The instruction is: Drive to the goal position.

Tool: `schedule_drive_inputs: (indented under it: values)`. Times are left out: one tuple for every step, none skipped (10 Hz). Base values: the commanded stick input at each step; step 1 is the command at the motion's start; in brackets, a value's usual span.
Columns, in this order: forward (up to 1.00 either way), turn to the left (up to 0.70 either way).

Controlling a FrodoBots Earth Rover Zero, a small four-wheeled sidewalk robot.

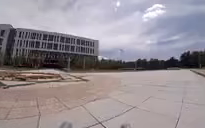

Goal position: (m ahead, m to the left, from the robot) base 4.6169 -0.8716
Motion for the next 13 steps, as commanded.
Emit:
schedule_drive_inputs:
  values:
    - [0.70,0.00]
    - [0.70,0.00]
    - [0.70,0.00]
    - [0.70,0.00]
    - [0.70,0.00]
    - [0.70,0.00]
    - [0.70,0.00]
    - [0.70,0.00]
    - [0.70,0.00]
    - [0.70,0.00]
    - [0.70,0.00]
    - [0.70,-0.03]
    - [0.70,-0.25]
